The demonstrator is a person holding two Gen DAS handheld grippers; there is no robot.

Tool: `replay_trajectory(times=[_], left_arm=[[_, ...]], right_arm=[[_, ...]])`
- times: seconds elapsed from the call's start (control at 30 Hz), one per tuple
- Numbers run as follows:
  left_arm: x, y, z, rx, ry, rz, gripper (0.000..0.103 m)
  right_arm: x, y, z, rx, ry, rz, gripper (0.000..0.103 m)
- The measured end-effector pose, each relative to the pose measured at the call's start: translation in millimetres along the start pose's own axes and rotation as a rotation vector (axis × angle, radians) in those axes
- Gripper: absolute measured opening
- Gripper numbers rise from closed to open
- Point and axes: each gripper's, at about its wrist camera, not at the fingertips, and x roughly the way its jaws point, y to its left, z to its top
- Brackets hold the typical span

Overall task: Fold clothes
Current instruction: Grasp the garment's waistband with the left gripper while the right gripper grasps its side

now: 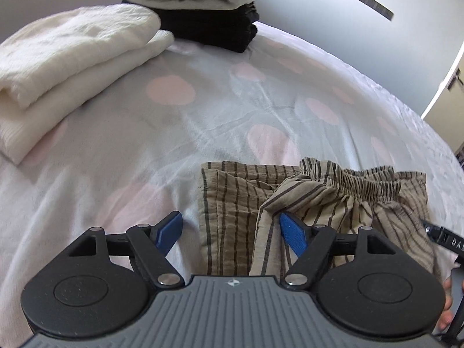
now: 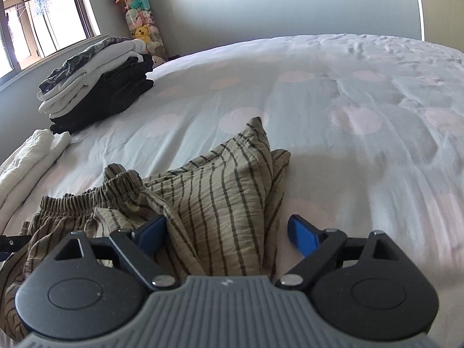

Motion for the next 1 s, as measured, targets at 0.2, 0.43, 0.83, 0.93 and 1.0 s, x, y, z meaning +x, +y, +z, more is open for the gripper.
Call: replay_trajectory(times=[0.2,0.43,0.83,0.93,1.0], left_arm=[[2.8,-15.5,-4.8,0.122,-0.035,0.021,0.066],[3.2,-25.1,-9.1,0.174,-0.049,-0.025,0.015],[-21.1,-37.2,-2.9,0.194,-0.143,-0.050,0.005],[-33.4,-42.6,-0.6,0.211,-0.190,-0.066,0.005],[-40.5,-43.3,1.5,0.211,-0.214,-0.074,0.005]], right_arm=[[6.1,12.3,-4.7,-0.101,-0.021,-0.016,0.075],[4.9,19.6,-8.0,-0.152,-0.030,0.041,0.025],[-28.9,46.9,-5.6,-0.234,-0.143,0.008,0.011],[-47.2,56.1,0.0,-0.254,-0.170,-0.013,0.011],[-57.6,61.6,3.6,-0.269,-0.180,-0.028,0.011]])
